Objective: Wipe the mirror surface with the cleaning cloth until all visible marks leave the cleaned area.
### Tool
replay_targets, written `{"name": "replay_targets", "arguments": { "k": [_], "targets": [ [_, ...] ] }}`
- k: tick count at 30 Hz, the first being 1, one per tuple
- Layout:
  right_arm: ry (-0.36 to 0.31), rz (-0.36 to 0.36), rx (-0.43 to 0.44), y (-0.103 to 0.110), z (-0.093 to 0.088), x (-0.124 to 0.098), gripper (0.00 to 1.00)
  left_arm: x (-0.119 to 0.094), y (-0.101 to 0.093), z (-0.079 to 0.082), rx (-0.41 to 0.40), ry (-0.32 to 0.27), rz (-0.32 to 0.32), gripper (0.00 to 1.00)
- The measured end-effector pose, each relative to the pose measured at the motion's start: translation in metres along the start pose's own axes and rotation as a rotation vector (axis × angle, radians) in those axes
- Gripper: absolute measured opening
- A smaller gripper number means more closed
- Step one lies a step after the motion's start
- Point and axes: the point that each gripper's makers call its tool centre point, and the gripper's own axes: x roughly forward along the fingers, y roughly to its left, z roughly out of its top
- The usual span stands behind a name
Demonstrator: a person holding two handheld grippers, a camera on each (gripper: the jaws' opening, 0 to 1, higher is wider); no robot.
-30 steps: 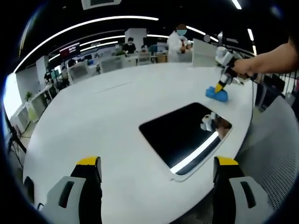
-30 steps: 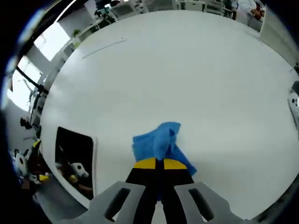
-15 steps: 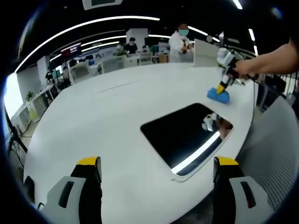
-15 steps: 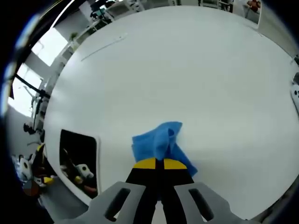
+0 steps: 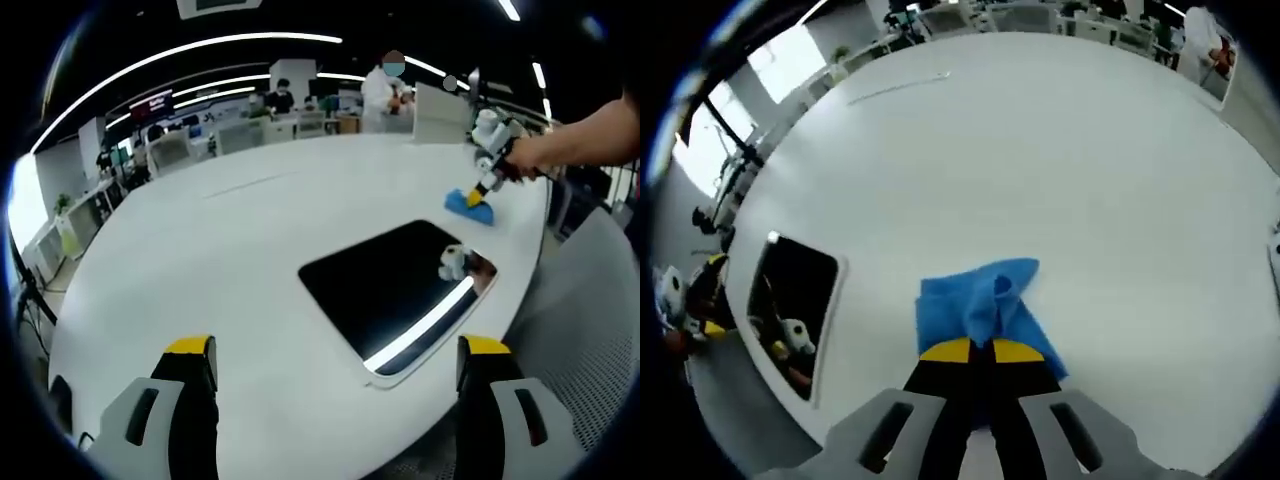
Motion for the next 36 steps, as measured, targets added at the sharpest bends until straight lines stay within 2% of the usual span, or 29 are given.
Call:
{"name": "replay_targets", "arguments": {
  "k": [3, 7, 13, 15, 18, 19, 20, 22, 24, 25, 27, 32, 36],
  "targets": [
    [-0.027, 0.003, 0.026, 0.001, 0.005, -0.005, 0.13, 0.000, 0.000, 0.000, -0.003, 0.001, 0.000, 1.00],
    [-0.042, 0.018, 0.024, 0.004, 0.005, -0.008, 0.19, 0.000, 0.000, -0.001, -0.006, 0.004, -0.002, 1.00],
    [-0.189, 0.020, -0.120, 0.003, 0.027, -0.012, 0.47, 0.001, 0.000, -0.002, -0.013, 0.008, -0.005, 1.00],
    [-0.225, 0.011, -0.130, 0.002, 0.032, -0.015, 0.62, 0.001, -0.001, -0.002, -0.015, 0.010, -0.007, 1.00],
    [-0.247, 0.009, -0.087, -0.001, 0.033, -0.018, 0.94, 0.001, -0.003, -0.002, -0.037, 0.010, -0.021, 1.00],
    [-0.279, 0.040, -0.080, 0.003, 0.035, -0.020, 0.99, 0.001, -0.004, -0.002, -0.035, 0.011, -0.023, 1.00],
    [-0.325, 0.064, -0.079, 0.007, 0.039, -0.023, 1.00, 0.001, -0.004, -0.002, -0.031, 0.012, -0.022, 1.00],
    [-0.316, 0.046, -0.100, 0.003, 0.034, -0.028, 1.00, 0.002, -0.005, 0.000, -0.039, 0.002, -0.028, 1.00],
    [-0.328, 0.070, -0.097, 0.008, 0.034, -0.032, 1.00, 0.000, -0.004, 0.002, -0.060, -0.008, -0.029, 1.00],
    [-0.359, 0.076, -0.122, 0.009, 0.038, -0.035, 1.00, 0.002, -0.008, -0.001, -0.071, 0.005, -0.050, 1.00],
    [-0.402, 0.092, -0.165, 0.013, 0.043, -0.039, 1.00, 0.002, -0.009, 0.000, -0.059, 0.006, -0.050, 1.00],
    [-0.360, 0.084, -0.140, 0.010, 0.039, -0.034, 1.00, 0.001, -0.002, -0.001, -0.069, 0.004, -0.018, 1.00],
    [-0.385, 0.083, -0.180, 0.012, 0.051, -0.042, 1.00, 0.002, -0.002, 0.000, -0.055, 0.002, -0.010, 1.00]
  ]
}}
